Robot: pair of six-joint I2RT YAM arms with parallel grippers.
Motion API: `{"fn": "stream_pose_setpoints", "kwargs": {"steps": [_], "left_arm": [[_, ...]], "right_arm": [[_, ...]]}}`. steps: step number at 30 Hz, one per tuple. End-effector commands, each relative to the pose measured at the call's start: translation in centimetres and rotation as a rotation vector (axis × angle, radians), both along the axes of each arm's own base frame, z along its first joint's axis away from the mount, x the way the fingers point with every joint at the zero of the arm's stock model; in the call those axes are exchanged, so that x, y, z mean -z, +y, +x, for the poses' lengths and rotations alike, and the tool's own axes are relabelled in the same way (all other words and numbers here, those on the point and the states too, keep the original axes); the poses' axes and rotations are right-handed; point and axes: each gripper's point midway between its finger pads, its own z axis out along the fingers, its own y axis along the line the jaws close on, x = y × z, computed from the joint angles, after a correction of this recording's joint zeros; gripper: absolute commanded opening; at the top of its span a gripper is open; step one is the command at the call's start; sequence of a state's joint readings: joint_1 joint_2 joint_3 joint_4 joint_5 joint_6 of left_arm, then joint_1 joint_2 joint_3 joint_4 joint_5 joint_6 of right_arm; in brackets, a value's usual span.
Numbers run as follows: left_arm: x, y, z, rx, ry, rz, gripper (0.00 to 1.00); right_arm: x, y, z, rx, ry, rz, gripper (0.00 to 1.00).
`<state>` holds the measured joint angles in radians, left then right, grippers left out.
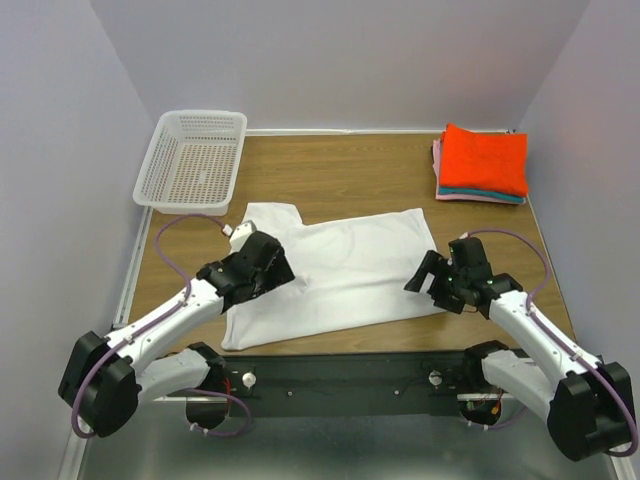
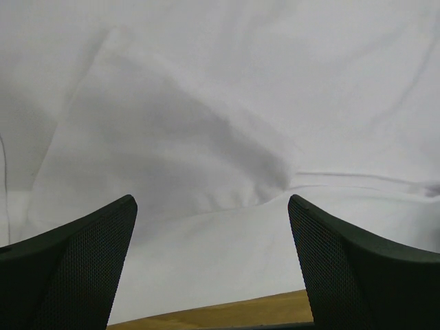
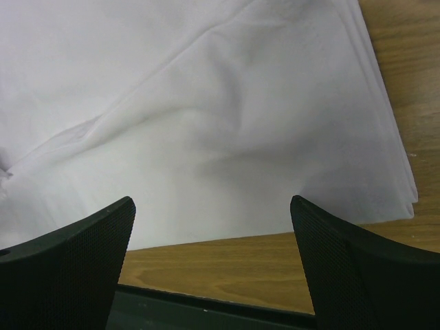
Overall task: Fold and stack the t-shirts
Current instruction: Fold the tshirt
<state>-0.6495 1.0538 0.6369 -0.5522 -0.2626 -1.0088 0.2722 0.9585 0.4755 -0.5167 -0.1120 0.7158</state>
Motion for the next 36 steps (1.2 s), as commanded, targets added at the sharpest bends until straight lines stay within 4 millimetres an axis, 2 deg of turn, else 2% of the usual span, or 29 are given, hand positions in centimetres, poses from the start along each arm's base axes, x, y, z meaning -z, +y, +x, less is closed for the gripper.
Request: {"fn": "stream_pose_setpoints", "kwargs": {"steps": [1, 3, 6, 7, 9, 10, 11, 12, 13, 14, 15, 16, 19, 20, 24, 25, 28, 29, 32, 33, 36], "left_arm": [[-4.7, 0.3, 4.1, -0.054, -0.179, 0.044, 0.98], [-6.2, 0.2, 6.1, -0.061, -0.216, 0.083, 0.98], [-6.8, 0.7, 9.7, -0.074, -0.235, 0.157, 0.98], [-8.0, 0.9, 10.6, -0.079, -0.26, 0.143, 0.98], [-8.0, 1.0, 12.7, -0.083, -0.263, 0.162, 0.98], [-9.0, 0.9, 13.9, -0.093, -0.288, 0.161, 0.98], [-8.4, 0.8, 14.6, -0.078, -0.273, 0.182, 0.98], [-9.4, 0.4, 15.8, -0.072, -0.305, 0.167, 0.98], [-9.5, 0.2, 16.4, -0.063, -0.306, 0.158, 0.98], [-9.5, -0.2, 17.3, -0.055, -0.307, 0.155, 0.98], [-9.0, -0.2, 17.4, -0.047, -0.297, 0.162, 0.98], [-9.5, -0.4, 18.0, -0.045, -0.309, 0.158, 0.98], [-9.0, -0.6, 19.3, -0.025, -0.308, 0.173, 0.98], [-8.1, -0.3, 19.7, -0.022, -0.283, 0.192, 0.98], [-7.5, -0.4, 20.8, -0.018, -0.271, 0.194, 0.98], [-7.3, -0.4, 20.9, -0.014, -0.271, 0.198, 0.98], [-6.9, -0.6, 21.8, 0.004, -0.266, 0.208, 0.98], [-6.1, -0.5, 22.0, 0.007, -0.243, 0.222, 0.98], [-5.8, -0.4, 22.7, 0.011, -0.233, 0.233, 0.98], [-5.0, -0.2, 22.8, 0.012, -0.212, 0.244, 0.98], [-4.1, 0.0, 23.6, 0.011, -0.194, 0.249, 0.98]], "right_arm": [[1.1, -0.8, -2.2, 0.059, 0.079, -0.014, 1.0], [0.6, -0.9, -1.8, 0.068, 0.066, -0.021, 1.0], [-1.5, -0.8, 0.2, 0.069, -0.013, -0.024, 1.0], [-2.2, -0.7, 0.8, 0.062, -0.036, -0.022, 1.0], [-3.1, -0.9, 2.2, 0.064, -0.073, -0.047, 1.0], [-3.5, -0.8, 2.8, 0.059, -0.091, -0.05, 1.0], [-4.4, -0.4, 4.0, 0.039, -0.135, -0.045, 1.0], [-3.8, -0.2, 4.5, 0.03, -0.125, -0.05, 1.0], [-3.6, 0.1, 5.2, 0.031, -0.136, -0.039, 1.0], [-3.1, 1.4, 6.3, 0.005, -0.132, 0.008, 1.0], [-3.9, 2.1, 6.9, -0.005, -0.16, 0.041, 1.0], [-2.9, 2.8, 7.1, -0.025, -0.128, 0.043, 1.0], [-2.1, 3.0, 8.4, -0.024, -0.132, 0.013, 1.0], [-1.2, 2.7, 8.3, -0.013, -0.106, -0.006, 1.0], [0.8, 2.0, 6.7, 0.016, -0.047, -0.021, 1.0], [1.8, 1.5, 5.7, 0.03, -0.021, -0.038, 1.0], [3.1, -0.3, 4.4, 0.087, 0.01, -0.108, 1.0], [3.6, -1.0, 3.6, 0.116, 0.033, -0.131, 1.0], [4.1, -1.8, 2.6, 0.153, 0.056, -0.152, 1.0], [4.2, -2.3, 2.3, 0.169, 0.06, -0.172, 1.0], [3.2, -3.0, 2.6, 0.196, 0.033, -0.196, 1.0]]}}
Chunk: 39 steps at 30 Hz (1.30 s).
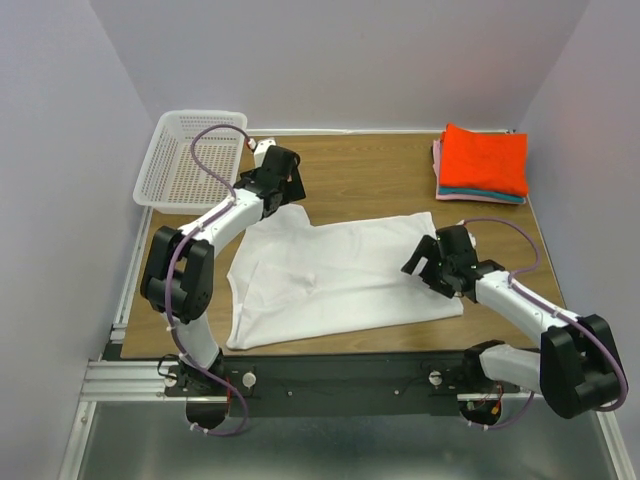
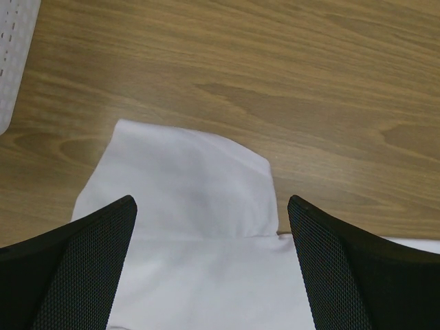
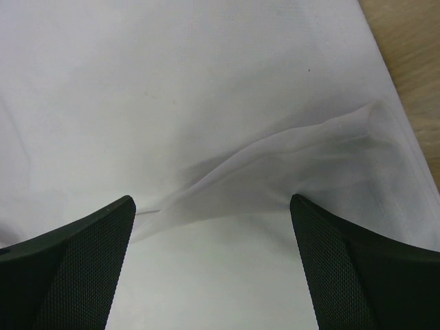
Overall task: Fold and stack the t-shirts
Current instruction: Fold the tshirt
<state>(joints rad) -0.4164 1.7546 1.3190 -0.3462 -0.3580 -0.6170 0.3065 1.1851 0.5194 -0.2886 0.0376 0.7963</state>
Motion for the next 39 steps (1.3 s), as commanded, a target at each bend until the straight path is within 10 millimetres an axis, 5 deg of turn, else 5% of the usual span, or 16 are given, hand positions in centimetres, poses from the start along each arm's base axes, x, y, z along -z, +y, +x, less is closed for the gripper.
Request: {"fn": "stream_pose_setpoints", "kwargs": {"steps": [1, 7, 10, 17, 25, 28, 36, 39], "left_arm": [[0.5, 0.2, 1.3, 0.013, 0.02, 0.013, 0.98], [1.5, 0.4, 3.3, 0.005, 0.044, 0.034, 0.98], [3.3, 0.8, 3.7, -0.011, 0.09, 0.062, 0.98], [6.8, 2.8, 4.3, -0.058, 0.136, 0.091, 0.82], [9.0, 3.8, 5.3, -0.078, 0.177, 0.105, 0.78], [9.2, 3.6, 5.8, -0.072, 0.175, 0.1, 0.67], [10.3, 3.4, 6.0, -0.046, 0.191, 0.096, 0.58], [10.5, 3.1, 5.8, -0.019, 0.19, 0.086, 0.33]], "right_arm": [[1.4, -3.1, -2.4, 0.092, 0.081, -0.126, 1.0], [-1.5, -1.9, -0.8, 0.035, 0.017, -0.095, 1.0], [-4.5, -1.1, 1.2, -0.003, -0.067, -0.075, 1.0], [-8.6, -1.4, 4.2, 0.0, -0.181, -0.119, 1.0], [-7.7, -1.5, 5.6, 0.003, -0.142, -0.159, 1.0], [-7.5, -1.8, 6.2, 0.016, -0.133, -0.188, 1.0], [-6.1, -2.5, 8.8, 0.062, -0.083, -0.261, 1.0], [-6.6, -2.8, 10.2, 0.086, -0.095, -0.28, 1.0]]}}
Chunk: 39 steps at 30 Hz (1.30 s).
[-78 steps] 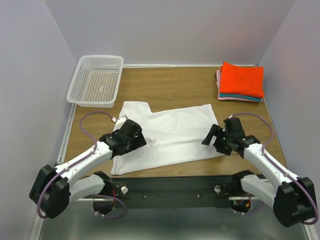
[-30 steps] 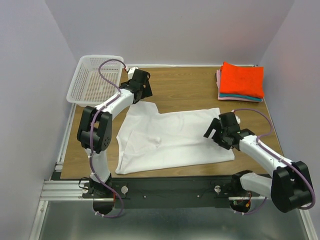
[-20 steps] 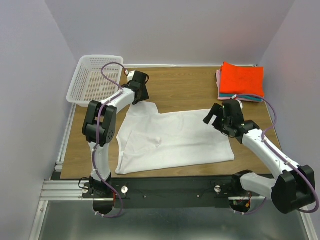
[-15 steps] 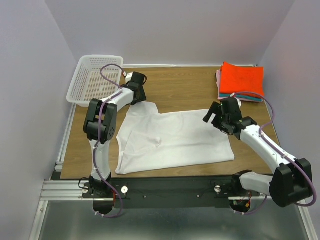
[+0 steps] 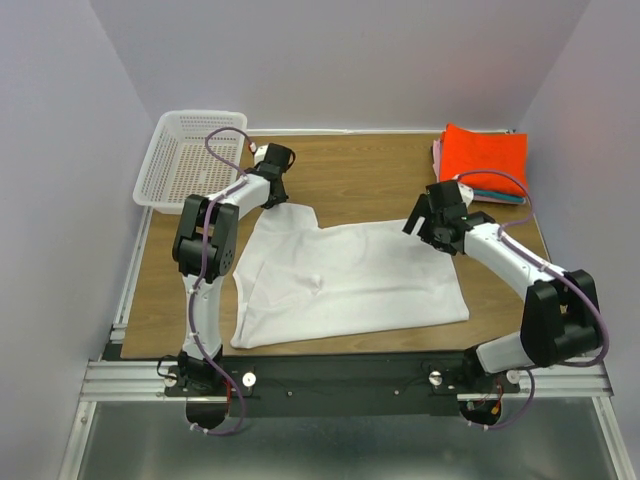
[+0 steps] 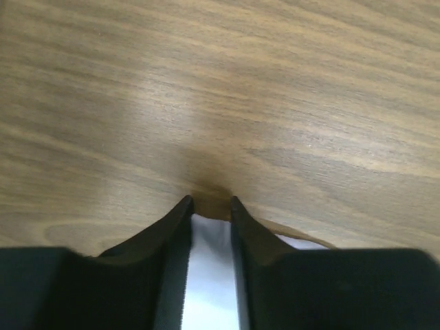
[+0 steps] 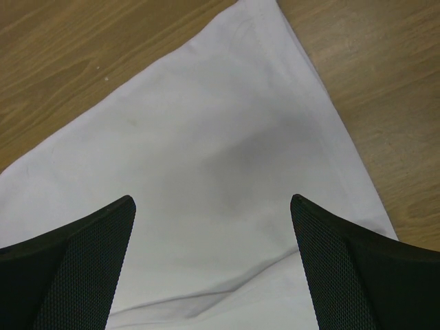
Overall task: Fold and stack the t-shirts
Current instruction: Fold the tshirt
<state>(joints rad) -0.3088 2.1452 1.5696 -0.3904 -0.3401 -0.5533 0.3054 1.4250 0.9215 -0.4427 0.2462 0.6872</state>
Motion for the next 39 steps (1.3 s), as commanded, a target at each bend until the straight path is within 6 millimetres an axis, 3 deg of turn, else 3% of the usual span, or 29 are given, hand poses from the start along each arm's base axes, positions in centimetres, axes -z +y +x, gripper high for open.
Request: {"fn": "stream_pose_setpoints", "kwargs": {"steps": [1, 3, 4, 7, 11, 12, 14, 18, 26, 33, 35, 36, 39], "left_arm": [[0.9, -0.4, -0.1, 0.041, 0.009, -0.02, 0.14], [0.5, -0.7, 0.1, 0.064, -0.002, -0.03, 0.01], [0.3, -0.9, 0.2, 0.073, -0.007, -0.036, 0.0], [-0.7, -1.6, 0.4, 0.109, -0.039, -0.065, 0.0], [-1.7, -1.6, -0.1, 0.136, -0.078, -0.067, 0.0], [-2.9, -1.7, 0.2, 0.141, -0.12, -0.075, 0.0], [-2.9, -1.7, -0.4, 0.169, -0.129, -0.076, 0.0], [-4.9, -2.5, -0.4, 0.225, -0.202, -0.102, 0.0], [-5.2, -2.6, -1.3, 0.26, -0.222, -0.112, 0.0], [-5.8, -2.3, -2.0, 0.259, -0.238, -0.114, 0.0], [-5.8, -2.4, -2.3, 0.264, -0.236, -0.117, 0.0], [-6.2, -2.4, -2.3, 0.263, -0.247, -0.12, 0.0], [-6.4, -2.4, -2.7, 0.261, -0.248, -0.128, 0.0]], "right_arm": [[-0.9, -1.7, 2.4, 0.068, -0.031, -0.078, 1.0], [-0.9, -2.2, 3.5, 0.095, -0.034, -0.086, 1.0], [-1.9, -2.2, 4.7, 0.104, -0.057, -0.073, 1.0], [-0.5, -3.1, 7.1, 0.124, -0.028, -0.149, 1.0], [1.1, -4.2, 8.9, 0.145, 0.007, -0.198, 1.0], [1.5, -4.5, 9.1, 0.153, 0.016, -0.202, 0.99], [1.9, -5.3, 9.9, 0.173, 0.021, -0.219, 0.98], [3.9, -6.7, 10.7, 0.203, 0.061, -0.272, 0.94], [5.8, -7.5, 11.2, 0.204, 0.101, -0.314, 0.88], [6.8, -7.1, 10.9, 0.195, 0.123, -0.293, 0.58], [6.9, -7.3, 10.7, 0.201, 0.126, -0.299, 0.56], [6.9, -7.3, 10.3, 0.202, 0.13, -0.297, 0.49], [7.0, -7.2, 9.8, 0.2, 0.135, -0.289, 0.47]]}}
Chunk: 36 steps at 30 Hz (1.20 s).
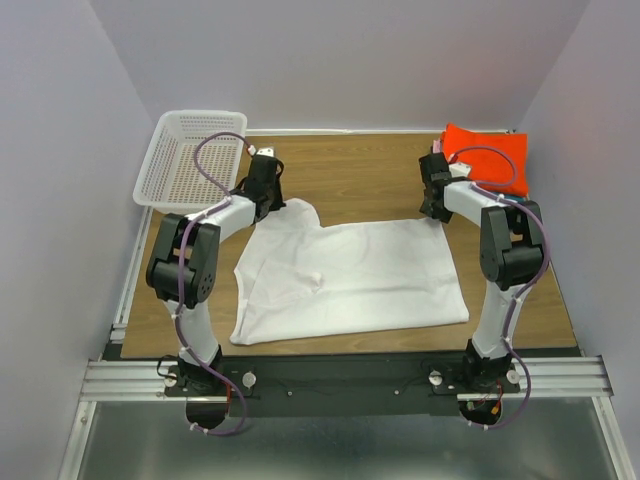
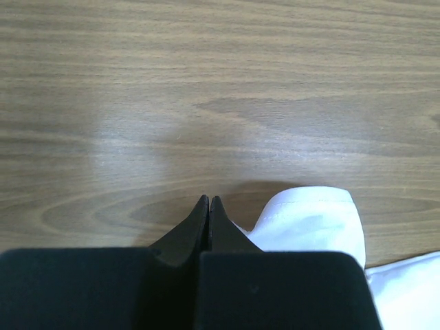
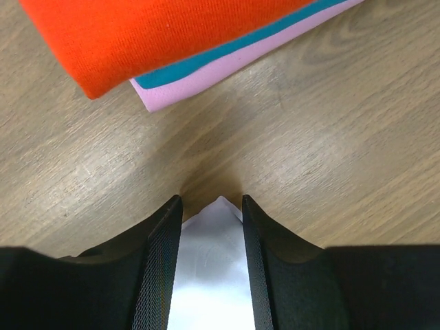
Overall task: Fold and stack the t-shirts
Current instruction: Fold the tshirt
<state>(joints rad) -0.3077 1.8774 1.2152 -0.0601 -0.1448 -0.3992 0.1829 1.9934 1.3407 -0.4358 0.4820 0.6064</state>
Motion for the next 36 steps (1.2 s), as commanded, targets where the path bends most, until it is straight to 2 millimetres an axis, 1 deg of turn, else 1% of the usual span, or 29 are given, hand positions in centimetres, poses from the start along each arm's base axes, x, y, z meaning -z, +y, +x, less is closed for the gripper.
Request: {"fn": "stream_pose_setpoints", "kwargs": {"steps": [1, 3, 4, 10, 11, 13, 14, 17, 18, 21, 22, 23, 24, 25, 26, 27, 28, 29, 30, 31, 32, 33, 34, 35, 36], "left_arm": [[-2.6, -0.5, 0.0, 0.021, -0.067, -0.031, 0.0], [-2.8, -0.6, -0.3, 0.027, -0.07, -0.037, 0.0], [-2.5, -0.6, -0.4, 0.028, -0.067, -0.036, 0.0], [-2.4, -0.7, -0.9, 0.027, -0.064, -0.041, 0.0], [-2.3, -0.7, -1.0, 0.032, -0.064, -0.041, 0.0], [-2.4, -0.8, -1.0, 0.032, -0.066, -0.044, 0.0], [-2.5, -0.8, -1.1, 0.032, -0.068, -0.045, 0.0], [-2.4, -0.8, -1.2, 0.037, -0.066, -0.045, 0.0], [-2.7, -0.8, -1.2, 0.036, -0.072, -0.048, 0.0], [-3.1, -1.1, -1.4, 0.044, -0.077, -0.057, 0.0], [-2.9, -1.0, -1.8, 0.045, -0.07, -0.053, 0.0], [-3.0, -1.0, -2.0, 0.044, -0.072, -0.058, 0.0], [-4.0, -1.1, -1.8, 0.044, -0.106, -0.068, 0.0], [-4.1, -1.1, -2.0, 0.044, -0.111, -0.07, 0.0], [-3.7, -0.8, -2.6, 0.039, -0.101, -0.067, 0.0], [-3.7, -0.8, -2.9, 0.041, -0.103, -0.068, 0.0], [-4.4, -0.8, -3.1, 0.039, -0.122, -0.077, 0.0], [-4.3, -0.7, -3.5, 0.038, -0.121, -0.081, 0.0], [-4.3, -0.7, -4.1, 0.033, -0.122, -0.086, 0.0], [-4.2, -0.6, -4.5, 0.032, -0.122, -0.09, 0.0], [-3.4, -0.4, -5.3, 0.028, -0.106, -0.086, 0.0], [-3.4, -0.4, -5.7, 0.027, -0.105, -0.092, 0.0], [-4.0, -0.4, -6.0, 0.022, -0.122, -0.102, 0.0], [-3.3, -0.2, -6.9, 0.009, -0.103, -0.109, 0.0], [-3.9, -0.1, -7.3, 0.005, -0.117, -0.119, 0.0]], "right_arm": [[0.4, -0.6, -1.1, 0.027, 0.017, -0.012, 0.47], [0.2, -0.6, -1.5, 0.029, 0.015, -0.009, 0.47], [0.1, -0.6, -1.7, 0.033, 0.012, -0.007, 0.47], [0.3, -0.8, -2.4, 0.035, 0.023, -0.011, 0.47], [0.3, -0.9, -2.6, 0.04, 0.024, -0.013, 0.42], [0.3, -0.8, -2.6, 0.038, 0.025, -0.011, 0.36], [0.3, -0.8, -2.7, 0.037, 0.025, -0.007, 0.28], [-0.2, -0.7, -2.4, 0.032, 0.01, 0.001, 0.23], [-0.6, -0.6, -2.3, 0.027, 0.002, 0.003, 0.17], [-1.3, -0.5, -2.1, 0.014, -0.015, 0.002, 0.13], [-1.9, -0.4, -2.1, 0.012, -0.027, 0.008, 0.13], [-2.1, -0.4, -2.1, 0.007, -0.032, 0.013, 0.09], [-2.3, -0.3, -2.2, 0.001, -0.037, 0.019, 0.08], [-2.3, -0.2, -2.5, -0.003, -0.034, 0.023, 0.08], [-2.7, 0.0, -2.7, -0.013, -0.044, 0.034, 0.08], [-2.8, 0.1, -2.8, -0.017, -0.047, 0.039, 0.08], [-2.5, 0.0, -3.3, -0.019, -0.036, 0.038, 0.07], [-2.6, 0.0, -3.5, -0.019, -0.04, 0.04, 0.07], [-2.7, 0.0, -4.0, -0.022, -0.038, 0.044, 0.06], [-3.2, 0.0, -4.0, -0.022, -0.051, 0.046, 0.06], [-3.0, -0.1, -4.6, -0.023, -0.043, 0.044, 0.06], [-3.6, -0.1, -4.8, -0.019, -0.06, 0.048, 0.06], [-3.8, -0.2, -5.1, -0.021, -0.061, 0.046, 0.06], [-3.8, -0.2, -5.3, -0.02, -0.061, 0.047, 0.06], [-4.0, -0.3, -5.9, -0.023, -0.064, 0.047, 0.06]]}}
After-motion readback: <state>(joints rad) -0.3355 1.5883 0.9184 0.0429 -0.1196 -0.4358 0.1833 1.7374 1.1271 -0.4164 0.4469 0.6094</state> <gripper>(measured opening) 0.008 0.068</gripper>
